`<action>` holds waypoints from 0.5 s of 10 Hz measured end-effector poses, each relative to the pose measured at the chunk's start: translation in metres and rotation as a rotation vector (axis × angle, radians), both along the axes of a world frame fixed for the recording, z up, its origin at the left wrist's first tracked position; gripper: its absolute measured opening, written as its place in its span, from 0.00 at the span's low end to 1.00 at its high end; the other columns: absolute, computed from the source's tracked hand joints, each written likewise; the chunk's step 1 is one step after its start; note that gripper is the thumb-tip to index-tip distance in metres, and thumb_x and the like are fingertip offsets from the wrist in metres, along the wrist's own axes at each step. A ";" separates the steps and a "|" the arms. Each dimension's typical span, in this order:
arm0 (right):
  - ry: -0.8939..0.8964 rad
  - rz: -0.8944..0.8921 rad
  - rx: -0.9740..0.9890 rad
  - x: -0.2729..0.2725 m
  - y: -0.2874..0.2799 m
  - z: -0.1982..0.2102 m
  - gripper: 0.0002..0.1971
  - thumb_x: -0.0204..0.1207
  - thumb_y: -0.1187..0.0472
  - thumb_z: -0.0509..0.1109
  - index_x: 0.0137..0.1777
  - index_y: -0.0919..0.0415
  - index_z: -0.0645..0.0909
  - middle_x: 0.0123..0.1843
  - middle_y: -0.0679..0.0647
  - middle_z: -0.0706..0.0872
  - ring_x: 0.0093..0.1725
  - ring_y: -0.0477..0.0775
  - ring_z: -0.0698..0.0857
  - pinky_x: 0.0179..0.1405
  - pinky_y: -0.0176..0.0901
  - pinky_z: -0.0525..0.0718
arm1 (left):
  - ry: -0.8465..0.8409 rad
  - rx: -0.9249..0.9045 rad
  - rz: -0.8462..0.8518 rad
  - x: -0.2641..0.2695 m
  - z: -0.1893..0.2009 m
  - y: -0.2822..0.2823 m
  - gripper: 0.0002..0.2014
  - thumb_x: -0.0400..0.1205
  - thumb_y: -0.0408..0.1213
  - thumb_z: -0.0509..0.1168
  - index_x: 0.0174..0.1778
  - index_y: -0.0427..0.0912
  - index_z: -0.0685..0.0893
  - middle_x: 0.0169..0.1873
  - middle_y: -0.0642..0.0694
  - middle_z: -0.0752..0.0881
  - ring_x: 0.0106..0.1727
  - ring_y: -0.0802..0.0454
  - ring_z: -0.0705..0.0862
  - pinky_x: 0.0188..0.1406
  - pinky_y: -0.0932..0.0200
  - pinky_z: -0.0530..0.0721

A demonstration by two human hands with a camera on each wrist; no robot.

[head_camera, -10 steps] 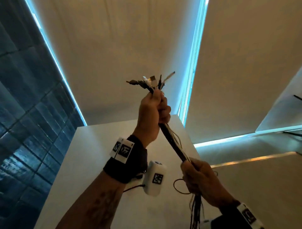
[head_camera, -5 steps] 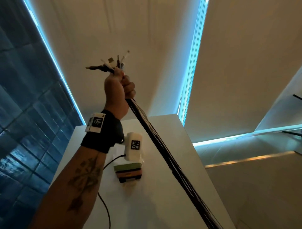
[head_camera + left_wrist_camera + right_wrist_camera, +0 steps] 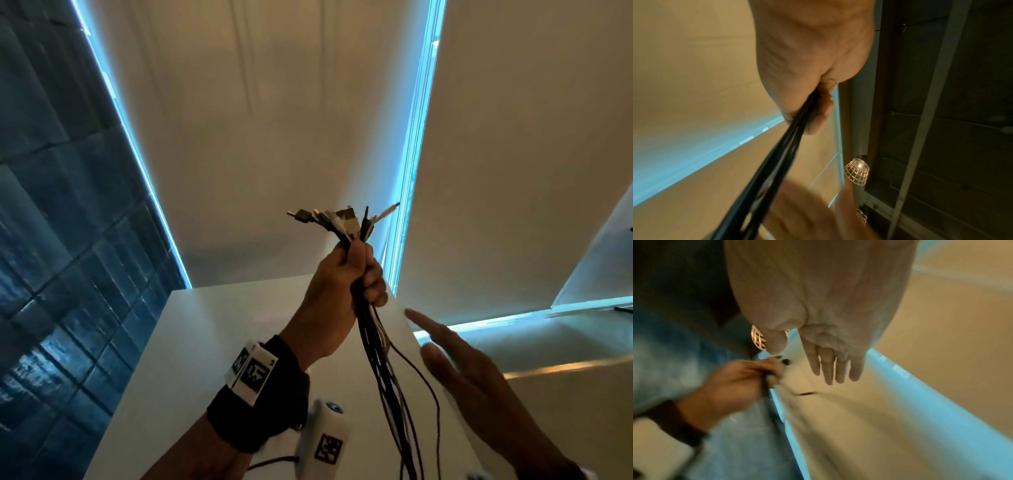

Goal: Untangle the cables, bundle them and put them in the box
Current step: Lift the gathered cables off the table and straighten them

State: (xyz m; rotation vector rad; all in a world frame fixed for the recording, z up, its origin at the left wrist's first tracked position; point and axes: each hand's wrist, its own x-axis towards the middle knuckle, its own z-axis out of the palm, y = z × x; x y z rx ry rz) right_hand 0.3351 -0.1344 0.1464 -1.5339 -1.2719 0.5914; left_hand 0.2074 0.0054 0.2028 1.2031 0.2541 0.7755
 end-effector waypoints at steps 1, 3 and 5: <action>0.291 0.178 0.092 -0.043 0.048 0.005 0.19 0.82 0.44 0.58 0.54 0.55 0.85 0.40 0.50 0.89 0.41 0.52 0.88 0.43 0.42 0.84 | 0.110 0.169 0.090 0.001 0.008 0.007 0.14 0.86 0.48 0.55 0.40 0.47 0.79 0.39 0.49 0.88 0.43 0.48 0.86 0.50 0.49 0.84; 1.128 0.506 -0.063 -0.049 0.061 -0.001 0.19 0.72 0.44 0.72 0.39 0.62 0.79 0.24 0.47 0.62 0.20 0.43 0.57 0.18 0.34 0.54 | -0.108 -0.191 -0.043 -0.013 0.002 0.014 0.14 0.86 0.48 0.54 0.38 0.44 0.70 0.25 0.51 0.70 0.21 0.57 0.69 0.23 0.61 0.75; 0.870 0.325 -0.311 -0.028 -0.001 -0.077 0.31 0.63 0.27 0.71 0.32 0.59 0.78 0.24 0.54 0.61 0.21 0.46 0.58 0.22 0.39 0.52 | -0.202 -0.266 0.310 -0.023 0.034 0.060 0.17 0.90 0.43 0.50 0.33 0.47 0.68 0.19 0.55 0.61 0.15 0.61 0.56 0.10 0.69 0.54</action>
